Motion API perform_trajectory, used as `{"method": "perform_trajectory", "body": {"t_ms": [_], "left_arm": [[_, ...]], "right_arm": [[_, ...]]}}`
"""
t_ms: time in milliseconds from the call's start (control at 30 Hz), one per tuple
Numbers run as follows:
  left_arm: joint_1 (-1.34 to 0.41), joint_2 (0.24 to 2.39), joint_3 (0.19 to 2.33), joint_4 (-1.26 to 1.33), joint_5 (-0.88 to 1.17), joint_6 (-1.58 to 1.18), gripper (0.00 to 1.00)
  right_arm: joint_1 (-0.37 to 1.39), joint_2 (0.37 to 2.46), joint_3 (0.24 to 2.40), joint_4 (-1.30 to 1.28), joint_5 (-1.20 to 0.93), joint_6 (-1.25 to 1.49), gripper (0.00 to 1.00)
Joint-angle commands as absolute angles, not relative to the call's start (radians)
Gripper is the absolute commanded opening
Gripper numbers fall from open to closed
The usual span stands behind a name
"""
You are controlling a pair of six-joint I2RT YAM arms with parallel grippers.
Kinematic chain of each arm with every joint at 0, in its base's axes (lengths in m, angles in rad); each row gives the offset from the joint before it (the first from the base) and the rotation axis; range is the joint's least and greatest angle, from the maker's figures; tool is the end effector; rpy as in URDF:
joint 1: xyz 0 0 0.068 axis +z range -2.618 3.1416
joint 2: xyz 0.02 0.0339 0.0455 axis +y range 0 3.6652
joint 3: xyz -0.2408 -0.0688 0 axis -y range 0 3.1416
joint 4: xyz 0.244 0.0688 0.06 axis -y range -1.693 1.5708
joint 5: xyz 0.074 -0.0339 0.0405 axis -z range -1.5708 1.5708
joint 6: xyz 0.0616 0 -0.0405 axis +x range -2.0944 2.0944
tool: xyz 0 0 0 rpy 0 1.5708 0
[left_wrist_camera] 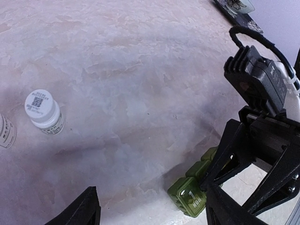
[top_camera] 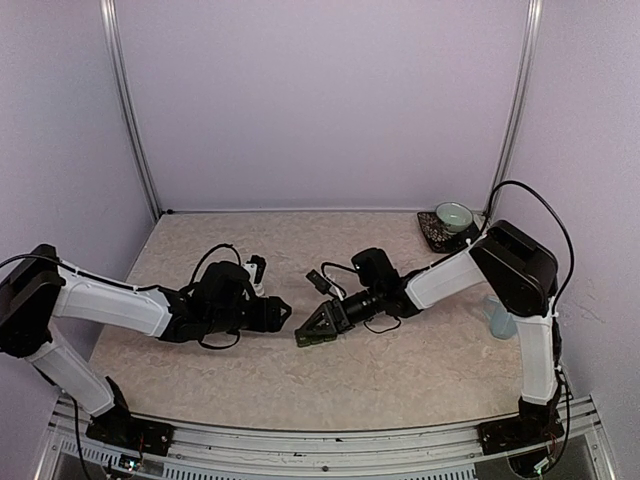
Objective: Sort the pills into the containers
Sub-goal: Close the lid of the pill container on the pill container.
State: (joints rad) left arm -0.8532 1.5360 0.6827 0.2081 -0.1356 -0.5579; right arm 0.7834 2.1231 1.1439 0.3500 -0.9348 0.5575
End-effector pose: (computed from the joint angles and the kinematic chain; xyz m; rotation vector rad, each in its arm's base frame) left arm 0.2201 -0.2395 0.1286 0.2592 2.2680 -0.6202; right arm 0.2638 0.3326 0.0843 -0.8820 2.3124 1.7060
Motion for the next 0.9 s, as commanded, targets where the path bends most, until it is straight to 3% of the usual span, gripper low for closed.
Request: {"method": "perform_trajectory", "body": {"t_ms": [0, 367, 867], "left_arm": [[-0.838, 1.487, 0.655, 0.222, -0.151, -0.57, 0.75], [-0.834, 1.489, 0.649, 0.22, -0.143, -0.579, 0.75], [-0.829, 1.398, 0.622, 0.208, -0.183, -0.592, 0.75]], "right_arm": [[0.8, 2.183, 1.145, 0.243, -0.847, 0.488, 0.53], [0.811, 2.224, 1.188, 0.097, -0.719, 0.388, 0.53], [0.83, 2.084, 1.248, 0.182, -0.906, 0.331, 0.54]]}}
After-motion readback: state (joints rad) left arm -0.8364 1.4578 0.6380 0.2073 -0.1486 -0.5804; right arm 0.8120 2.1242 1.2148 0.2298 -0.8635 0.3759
